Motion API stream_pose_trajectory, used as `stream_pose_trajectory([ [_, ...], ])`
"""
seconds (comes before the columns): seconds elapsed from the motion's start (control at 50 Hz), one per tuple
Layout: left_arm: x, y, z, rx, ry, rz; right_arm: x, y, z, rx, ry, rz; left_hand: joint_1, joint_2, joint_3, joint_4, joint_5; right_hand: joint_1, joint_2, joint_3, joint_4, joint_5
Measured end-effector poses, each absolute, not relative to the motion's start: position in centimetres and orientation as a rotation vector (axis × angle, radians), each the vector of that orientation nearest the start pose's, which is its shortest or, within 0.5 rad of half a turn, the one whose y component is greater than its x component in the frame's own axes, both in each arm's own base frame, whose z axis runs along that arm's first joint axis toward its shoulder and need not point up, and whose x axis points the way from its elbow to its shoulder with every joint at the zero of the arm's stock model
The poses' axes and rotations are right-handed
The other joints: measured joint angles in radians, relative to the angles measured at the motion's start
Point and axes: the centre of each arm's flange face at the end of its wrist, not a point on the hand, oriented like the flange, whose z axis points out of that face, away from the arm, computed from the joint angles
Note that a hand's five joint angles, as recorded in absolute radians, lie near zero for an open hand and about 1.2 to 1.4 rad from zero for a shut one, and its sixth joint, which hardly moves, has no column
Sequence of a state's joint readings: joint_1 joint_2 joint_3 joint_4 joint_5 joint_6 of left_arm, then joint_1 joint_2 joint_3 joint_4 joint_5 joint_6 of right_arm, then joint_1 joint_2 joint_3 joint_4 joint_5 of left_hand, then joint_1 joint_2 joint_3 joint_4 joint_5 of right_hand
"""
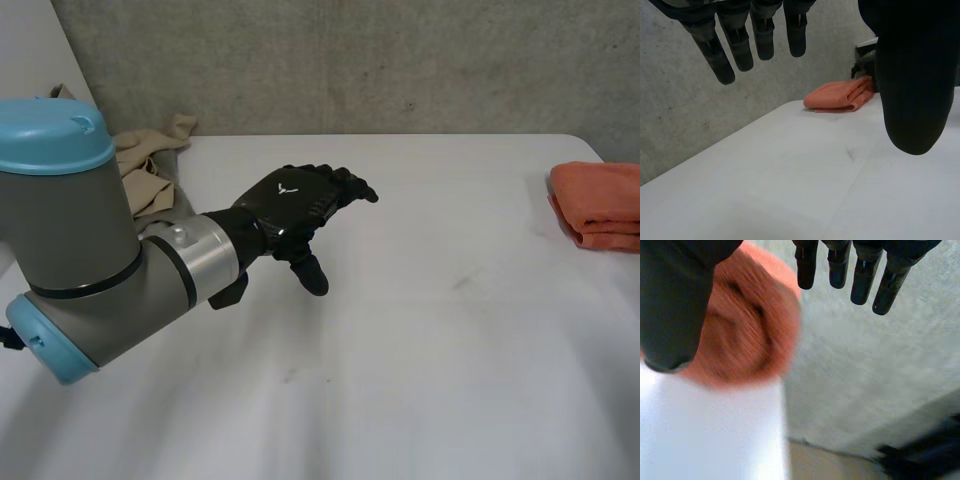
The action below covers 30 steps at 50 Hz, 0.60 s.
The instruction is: Fold the laundry.
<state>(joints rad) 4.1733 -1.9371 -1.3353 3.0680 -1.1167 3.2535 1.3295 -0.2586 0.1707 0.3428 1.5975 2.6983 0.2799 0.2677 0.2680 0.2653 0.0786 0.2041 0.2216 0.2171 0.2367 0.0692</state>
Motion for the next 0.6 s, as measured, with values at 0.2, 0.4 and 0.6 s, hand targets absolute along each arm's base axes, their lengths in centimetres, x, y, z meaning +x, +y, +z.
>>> stream_pose_trajectory([
  [0.2,-33.1,-22.3,25.9,-0.992,-1.766,1.524,-4.7,-53.2,18.9,-0.449,3.172,-2.417,0.0,0.0,0.0,-0.002,0.0,0.0,0.0,0.0,0.0,0.0],
  [0.4,-30.8,-26.3,28.6,-0.863,-1.749,1.788,5.3,-51.2,30.4,-0.262,2.314,-2.718,0.0,-0.009,0.0,-0.006,-0.008,0.0,0.0,0.0,0.0,0.0],
  [0.6,-24.2,-35.3,27.2,-0.721,-1.864,2.06,22.7,-41.2,27.3,-0.664,2.056,-2.182,-0.015,-0.012,-0.006,-0.011,-0.012,0.0,0.0,0.0,0.0,0.0],
])
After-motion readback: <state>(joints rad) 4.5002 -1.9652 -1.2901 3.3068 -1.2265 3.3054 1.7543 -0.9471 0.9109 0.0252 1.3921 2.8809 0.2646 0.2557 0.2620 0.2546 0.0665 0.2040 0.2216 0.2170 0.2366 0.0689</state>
